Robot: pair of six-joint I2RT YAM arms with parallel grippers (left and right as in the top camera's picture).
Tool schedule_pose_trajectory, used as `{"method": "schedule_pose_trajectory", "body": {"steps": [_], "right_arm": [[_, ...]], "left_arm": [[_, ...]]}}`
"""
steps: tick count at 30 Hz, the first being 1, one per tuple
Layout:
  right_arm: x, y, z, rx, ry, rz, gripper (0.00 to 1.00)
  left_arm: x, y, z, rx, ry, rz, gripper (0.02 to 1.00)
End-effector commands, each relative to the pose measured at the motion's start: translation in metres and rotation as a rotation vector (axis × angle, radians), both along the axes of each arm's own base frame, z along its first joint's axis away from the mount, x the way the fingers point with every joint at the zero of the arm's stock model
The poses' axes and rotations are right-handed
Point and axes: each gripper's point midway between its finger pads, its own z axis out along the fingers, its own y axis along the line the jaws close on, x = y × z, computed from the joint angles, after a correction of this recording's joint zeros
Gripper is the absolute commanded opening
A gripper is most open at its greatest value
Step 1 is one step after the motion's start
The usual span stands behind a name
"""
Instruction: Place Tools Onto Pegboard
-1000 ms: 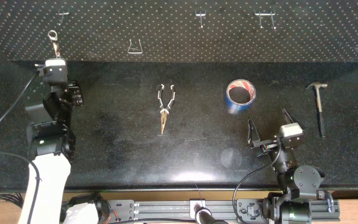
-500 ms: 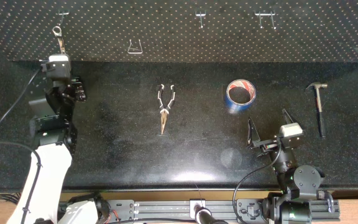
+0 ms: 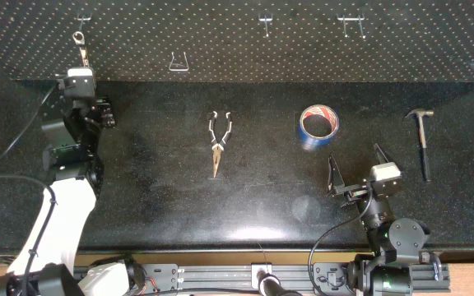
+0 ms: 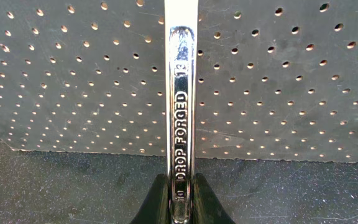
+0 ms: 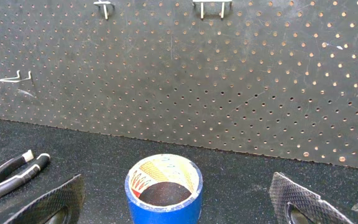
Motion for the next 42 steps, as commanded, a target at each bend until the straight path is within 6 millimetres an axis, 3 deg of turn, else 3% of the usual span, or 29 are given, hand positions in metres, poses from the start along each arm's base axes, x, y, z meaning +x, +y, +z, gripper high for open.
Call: {"method": "schedule_pose_trajectory", "body": {"steps": [1,9,10,11,12,16,19,23,25,26,29,32,34,36,38,40,42], "right_arm": [[0.0,0.0,-0.001,0.004,0.0,0.003,0.976],[0.0,0.0,-0.001,0.004,0.0,0.003,0.976],[0.0,0.0,-0.001,0.004,0.0,0.003,0.976],[0.0,0.0,-0.001,0.004,0.0,0.003,0.976],[0.0,0.0,-0.001,0.004,0.0,0.003,0.976],[0.0,0.0,-0.001,0.004,0.0,0.003,0.976],[0.0,0.0,-0.001,0.004,0.0,0.003,0.976],[0.0,0.0,-0.001,0.004,0.0,0.003,0.976],[0.0,0.0,-0.001,0.004,0.0,0.003,0.976],[0.0,0.0,-0.001,0.004,0.0,0.003,0.976],[0.0,0.0,-0.001,0.004,0.0,0.003,0.976],[0.0,0.0,-0.001,0.004,0.0,0.003,0.976],[0.0,0.0,-0.001,0.004,0.0,0.003,0.974],[0.0,0.0,-0.001,0.004,0.0,0.003,0.976],[0.0,0.0,-0.001,0.004,0.0,0.003,0.976],[0.0,0.0,-0.001,0.004,0.0,0.003,0.976],[0.0,0.0,-0.001,0.004,0.0,0.003,0.976]], "left_arm": [[0.017,-0.002,0.017,-0.005,-0.039,-0.02,0.029],[0.033,0.001,0.009,-0.011,-0.012,-0.019,0.04],[0.033,0.001,0.006,-0.012,-0.006,-0.02,0.255],[0.033,0.001,0.005,-0.012,-0.005,-0.02,0.68],[0.033,0.001,0.005,-0.012,-0.005,-0.02,1.0],[0.032,0.001,0.003,-0.02,0.006,-0.018,0.993],[0.014,-0.003,-0.004,-0.053,0.086,-0.008,0.993],[-0.076,-0.026,-0.017,-0.255,0.349,0.086,0.996],[-0.126,-0.049,-0.015,-0.361,0.438,0.132,0.993],[-0.152,-0.065,-0.008,-0.44,0.454,0.157,0.993],[-0.205,-0.095,0.006,-0.511,0.595,0.159,0.993],[-0.246,-0.103,0.047,-0.472,0.799,0.162,0.993],[-0.26,-0.105,0.075,-0.473,0.911,0.178,0.993],[-0.233,-0.142,0.113,-0.562,0.91,-0.058,0.993],[-0.209,-0.162,0.135,-0.633,0.91,-0.141,0.993],[-0.194,-0.174,0.139,-0.575,0.925,-0.183,0.993],[-0.189,-0.183,0.124,-0.406,0.971,-0.198,0.993]]}}
